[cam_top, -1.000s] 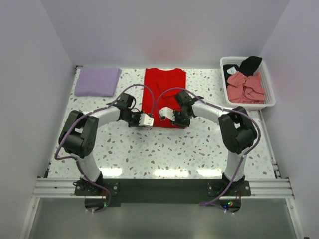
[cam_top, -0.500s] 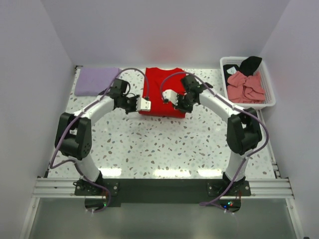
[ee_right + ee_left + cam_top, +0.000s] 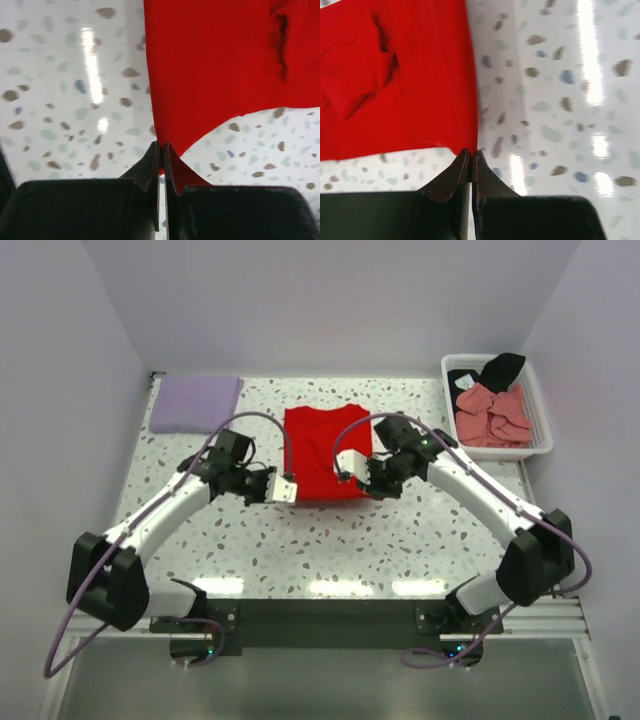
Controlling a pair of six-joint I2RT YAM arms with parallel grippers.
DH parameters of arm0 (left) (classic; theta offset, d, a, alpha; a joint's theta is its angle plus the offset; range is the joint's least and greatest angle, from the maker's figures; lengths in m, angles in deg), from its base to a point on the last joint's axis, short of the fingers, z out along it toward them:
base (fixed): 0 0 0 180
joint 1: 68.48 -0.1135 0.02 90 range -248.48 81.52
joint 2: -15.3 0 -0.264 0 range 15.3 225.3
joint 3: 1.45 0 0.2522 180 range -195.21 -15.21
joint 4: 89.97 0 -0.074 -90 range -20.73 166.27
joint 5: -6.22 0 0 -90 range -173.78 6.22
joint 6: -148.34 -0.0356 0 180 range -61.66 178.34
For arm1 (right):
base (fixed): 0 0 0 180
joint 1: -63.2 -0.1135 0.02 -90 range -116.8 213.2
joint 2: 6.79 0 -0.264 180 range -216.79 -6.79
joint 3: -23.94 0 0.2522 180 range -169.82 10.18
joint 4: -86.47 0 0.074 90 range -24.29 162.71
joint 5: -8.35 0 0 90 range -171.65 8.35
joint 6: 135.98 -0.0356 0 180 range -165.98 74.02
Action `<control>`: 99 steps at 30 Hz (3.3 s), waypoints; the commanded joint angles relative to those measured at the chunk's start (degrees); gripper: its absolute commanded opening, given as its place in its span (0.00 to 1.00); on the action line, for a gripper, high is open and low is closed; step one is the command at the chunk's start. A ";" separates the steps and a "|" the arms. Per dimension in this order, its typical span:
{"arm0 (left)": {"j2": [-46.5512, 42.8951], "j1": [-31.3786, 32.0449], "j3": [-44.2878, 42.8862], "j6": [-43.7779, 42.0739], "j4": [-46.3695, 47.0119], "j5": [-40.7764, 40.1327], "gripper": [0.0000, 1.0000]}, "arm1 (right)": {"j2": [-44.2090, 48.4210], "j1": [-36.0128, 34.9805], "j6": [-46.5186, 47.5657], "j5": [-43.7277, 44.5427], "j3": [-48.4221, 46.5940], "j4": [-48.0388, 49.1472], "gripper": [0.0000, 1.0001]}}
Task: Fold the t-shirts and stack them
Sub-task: Fold the tshirt
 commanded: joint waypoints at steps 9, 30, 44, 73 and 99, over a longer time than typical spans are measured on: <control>-16.42 3.15 2.78 5.05 -20.26 3.89 0.00 | 11.38 -4.59 -0.73 -6.32 -2.55 -19.65 0.00; 37.44 -3.52 -38.52 4.09 -10.60 -0.07 0.00 | -35.37 10.97 18.01 -7.98 -34.26 -21.06 0.00; 32.59 -3.79 -21.25 5.67 -6.99 1.94 0.00 | -35.33 7.99 13.18 -8.67 -22.45 -13.42 0.00; 25.96 11.15 -13.41 15.42 6.89 10.12 0.54 | -34.77 8.77 -43.95 -31.96 -22.69 4.69 0.10; 20.08 14.75 -6.82 13.93 10.22 7.31 0.00 | -39.87 6.23 -45.81 -36.62 -21.19 8.30 0.09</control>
